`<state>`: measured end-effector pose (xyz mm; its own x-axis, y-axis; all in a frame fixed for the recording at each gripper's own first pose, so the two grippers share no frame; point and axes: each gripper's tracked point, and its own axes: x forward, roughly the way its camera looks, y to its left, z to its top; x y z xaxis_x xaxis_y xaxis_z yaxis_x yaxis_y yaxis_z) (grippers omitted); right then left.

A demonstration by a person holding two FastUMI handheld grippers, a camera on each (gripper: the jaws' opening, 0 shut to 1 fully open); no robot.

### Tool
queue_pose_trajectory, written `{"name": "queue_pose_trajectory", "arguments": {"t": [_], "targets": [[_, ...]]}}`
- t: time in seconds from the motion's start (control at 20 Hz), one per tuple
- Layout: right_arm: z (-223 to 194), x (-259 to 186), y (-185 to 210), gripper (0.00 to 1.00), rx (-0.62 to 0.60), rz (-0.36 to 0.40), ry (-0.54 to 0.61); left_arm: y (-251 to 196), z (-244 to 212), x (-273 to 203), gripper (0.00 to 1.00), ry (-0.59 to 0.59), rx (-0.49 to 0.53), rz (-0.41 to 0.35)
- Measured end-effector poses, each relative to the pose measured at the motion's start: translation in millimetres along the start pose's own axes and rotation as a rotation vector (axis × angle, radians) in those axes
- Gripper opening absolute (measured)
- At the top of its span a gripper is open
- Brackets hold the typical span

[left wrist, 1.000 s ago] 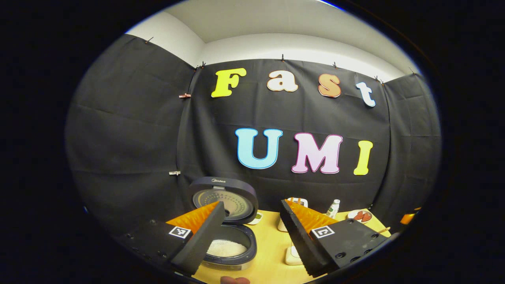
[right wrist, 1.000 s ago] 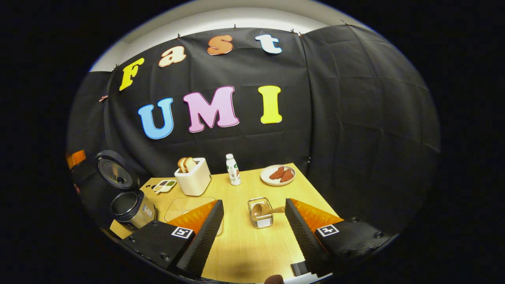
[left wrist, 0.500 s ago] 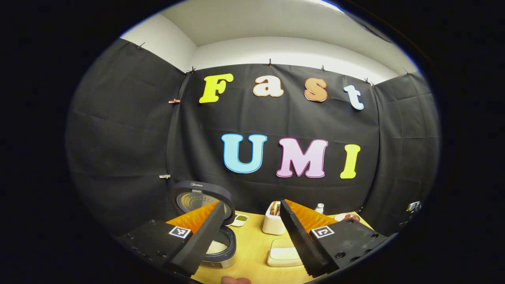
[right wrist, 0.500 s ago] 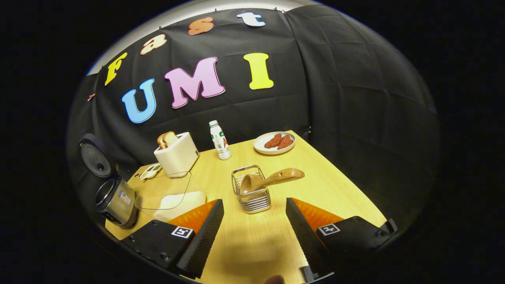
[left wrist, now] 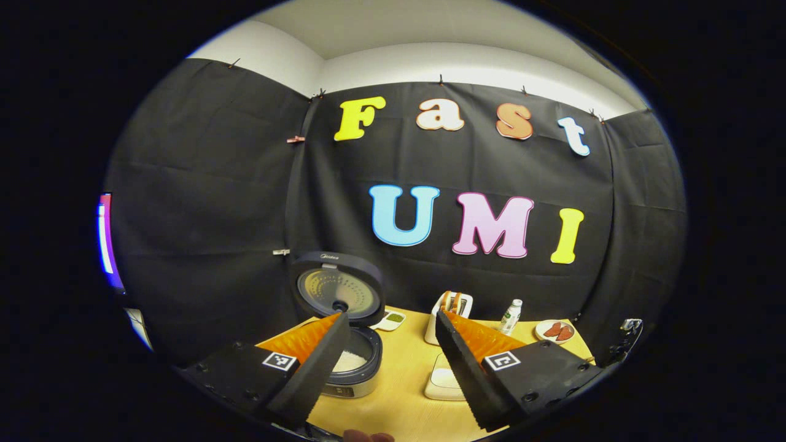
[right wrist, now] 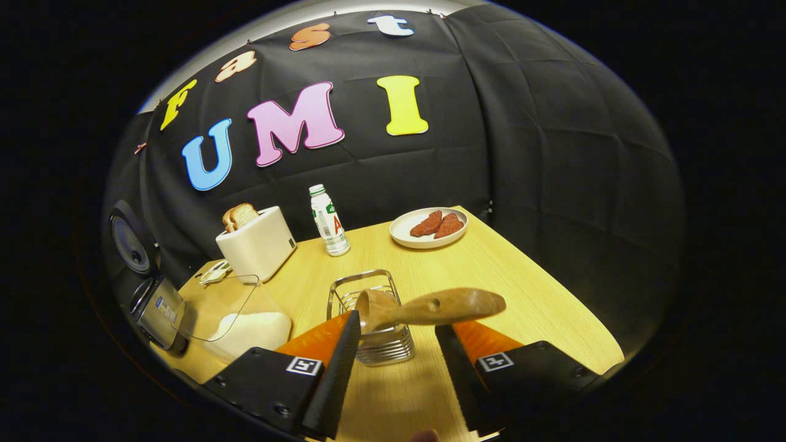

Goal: Close the left gripper, press the button to open the rice cooker; take a wooden spoon from the chopstick holder with the right hand, scoop a spoonful of rice and pour it into the rice cooker, then put the wooden spoon back into the chopstick holder.

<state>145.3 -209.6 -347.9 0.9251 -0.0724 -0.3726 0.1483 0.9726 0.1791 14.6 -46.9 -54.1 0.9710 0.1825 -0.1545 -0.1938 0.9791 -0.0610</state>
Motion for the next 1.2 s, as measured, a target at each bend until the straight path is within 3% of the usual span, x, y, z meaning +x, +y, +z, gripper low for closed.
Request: {"name": "queue_pose_trajectory", "arguments": {"t": [0.1, 0.2, 0.25, 0.3, 0.45, 0.55, 0.65, 0.75, 0.9, 1.2], "targets": [[5, 4, 4, 0.6, -0.01, 0.011, -0.006, 3, -5, 1, 0.95, 0.019, -0.013, 0.023], [12, 8, 6, 0.6, -0.001, 0.02, -0.013, 5, -4, 2, 0.95, 0.017, -0.016, 0.028], [15, 11, 7, 0.52, 0.002, 0.021, -0.014, 4, -3, 2, 0.95, 0.011, -0.012, 0.029], [16, 17, 7, 0.6, 0.007, 0.024, -0.012, 4, -1, 2, 0.95, 0.007, -0.005, 0.03], [21, 24, 4, 0.6, 0.029, 0.004, -0.008, 4, 3, 4, 0.95, -0.001, 0.014, 0.027], [26, 40, 4, 0.31, 0.031, 0.002, -0.003, 5, 4, 5, 0.95, -0.002, 0.019, 0.028], [23, 69, 9, 0.29, 0.052, 0.028, -0.004, 5, 4, 7, 0.95, 0.001, 0.013, 0.031], [33, 50, 20, 0.14, 0.043, 0.044, 0.017, 6, 4, 10, 0.95, -0.001, 0.008, 0.032], [33, 55, 32, 0.07, 0.03, 0.083, 0.042, 8, 5, 13, 0.95, -0.002, 0.005, 0.032], [73, 36, 33, 0.07, 0.003, 0.078, 0.003, 21, 0, 16, 0.95, -0.006, -0.027, 0.032]]}}
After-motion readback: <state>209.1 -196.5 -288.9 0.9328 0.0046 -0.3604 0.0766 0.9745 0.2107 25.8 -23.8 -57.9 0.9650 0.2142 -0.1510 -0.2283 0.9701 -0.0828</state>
